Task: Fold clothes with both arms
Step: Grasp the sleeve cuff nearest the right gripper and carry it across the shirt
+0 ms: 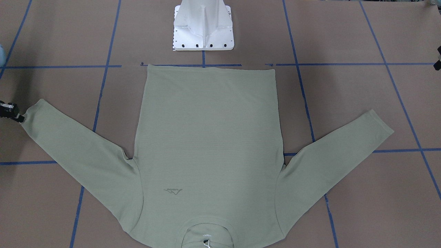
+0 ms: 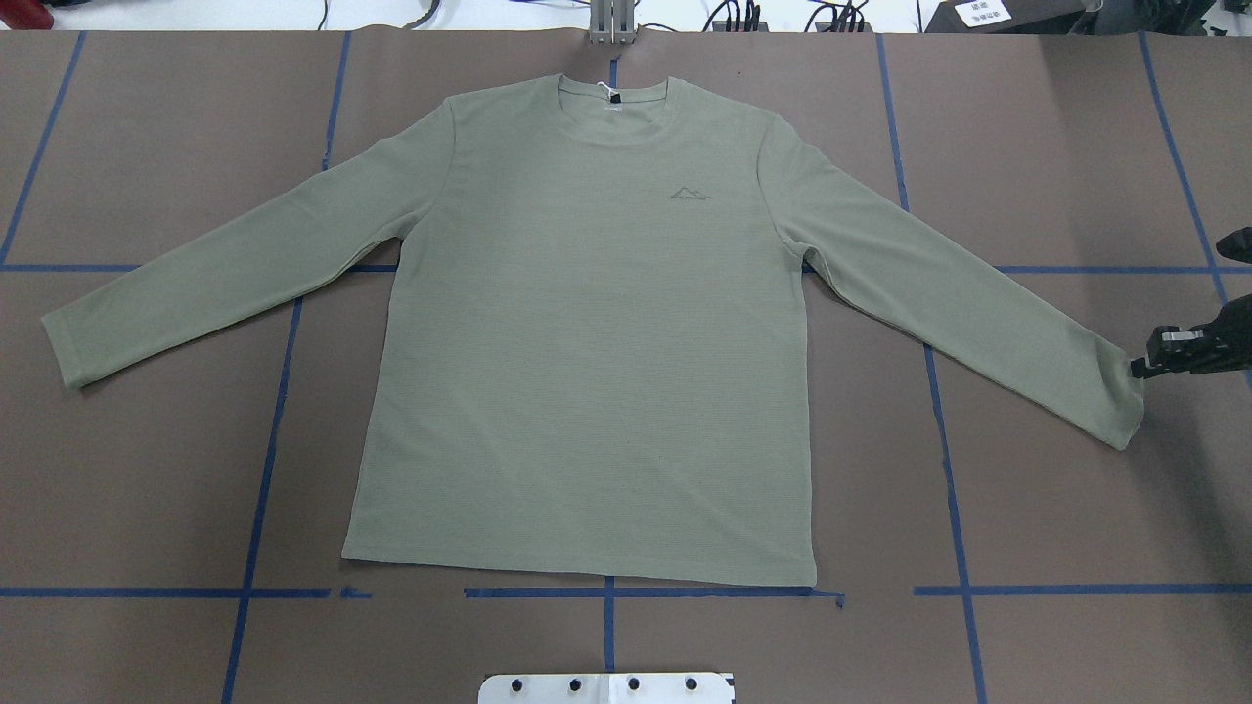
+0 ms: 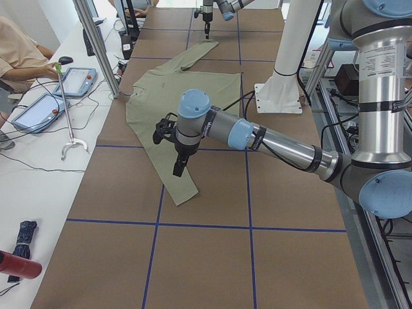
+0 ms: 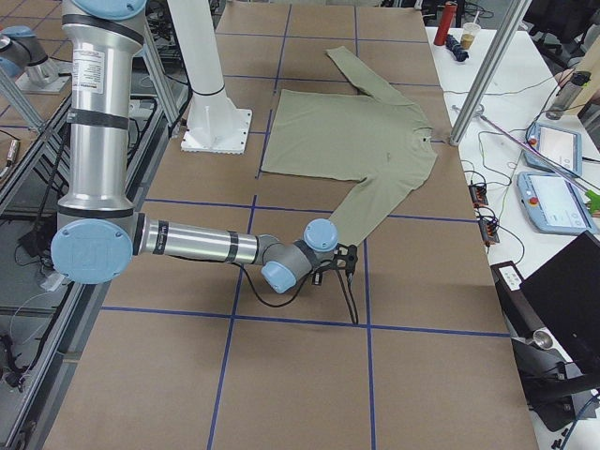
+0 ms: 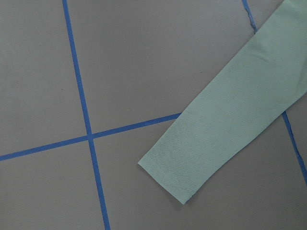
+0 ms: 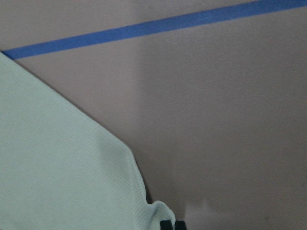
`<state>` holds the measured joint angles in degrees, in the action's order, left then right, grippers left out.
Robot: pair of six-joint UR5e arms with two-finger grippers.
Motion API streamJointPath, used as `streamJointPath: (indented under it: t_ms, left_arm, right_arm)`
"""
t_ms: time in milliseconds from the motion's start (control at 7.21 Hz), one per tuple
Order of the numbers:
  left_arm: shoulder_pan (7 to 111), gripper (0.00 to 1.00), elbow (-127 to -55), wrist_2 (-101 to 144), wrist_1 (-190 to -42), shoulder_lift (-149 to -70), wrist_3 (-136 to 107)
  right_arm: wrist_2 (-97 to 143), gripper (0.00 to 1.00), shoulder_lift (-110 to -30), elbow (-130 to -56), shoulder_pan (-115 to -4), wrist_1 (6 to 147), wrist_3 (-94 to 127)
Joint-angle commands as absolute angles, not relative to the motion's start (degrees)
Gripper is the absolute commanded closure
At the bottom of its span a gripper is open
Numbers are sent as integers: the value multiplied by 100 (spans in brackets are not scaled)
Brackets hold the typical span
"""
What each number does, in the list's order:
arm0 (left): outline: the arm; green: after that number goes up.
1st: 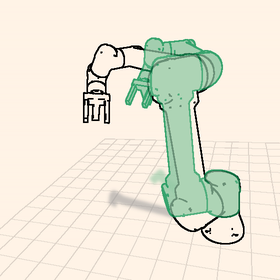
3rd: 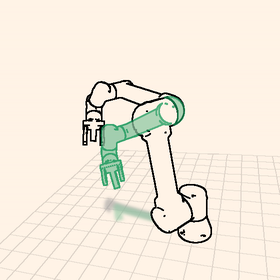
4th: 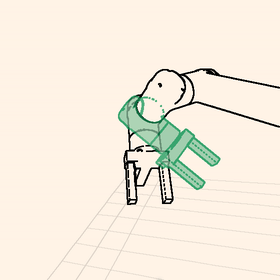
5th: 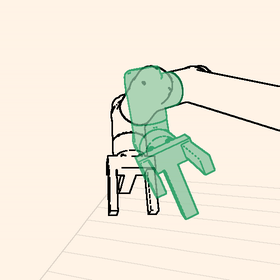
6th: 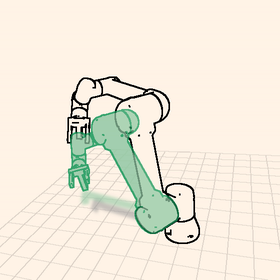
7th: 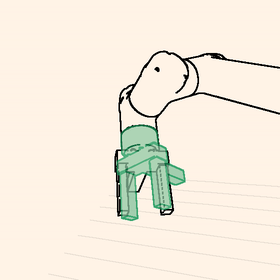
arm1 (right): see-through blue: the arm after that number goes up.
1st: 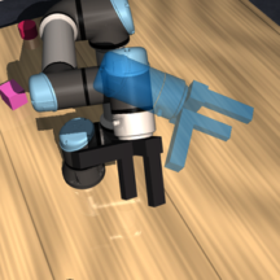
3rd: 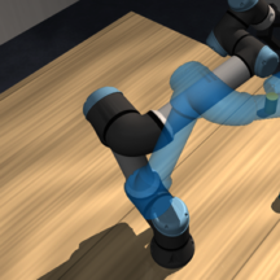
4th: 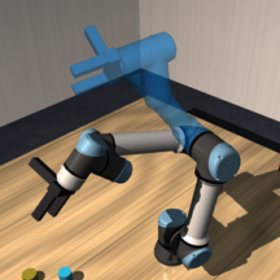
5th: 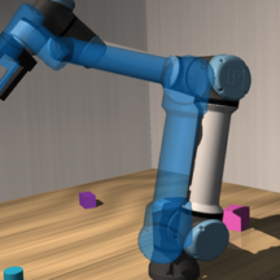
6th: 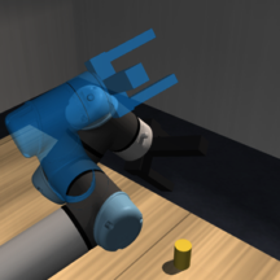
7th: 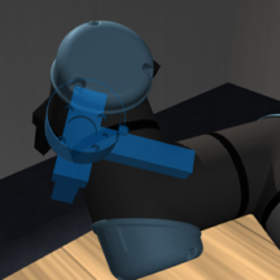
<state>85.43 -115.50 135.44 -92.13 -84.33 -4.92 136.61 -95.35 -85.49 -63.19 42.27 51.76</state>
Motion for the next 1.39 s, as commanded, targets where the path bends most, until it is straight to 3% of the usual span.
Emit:
streamJointPath:
  t_ms: [0,416,694,1249]
  left_arm:
    - [8543,0,-11601,13605,-9220,-8446,-501]
    - [8543,0,-11637,13737,-9229,-8481,-501]
    - [8543,0,-11742,13755,-9237,-8482,-510]
    - [8543,0,-11760,14018,-9255,-8534,-527]
  right_arm:
    - [13764,100,-9432,-9636,-6032,4228,6583]
    - [13485,100,-7287,-9967,-5232,4715,9660]
    - [12024,100,-5169,-9793,-4461,7126,9851]
    - [10297,100,-2712,-7285,-3167,6832,10081]
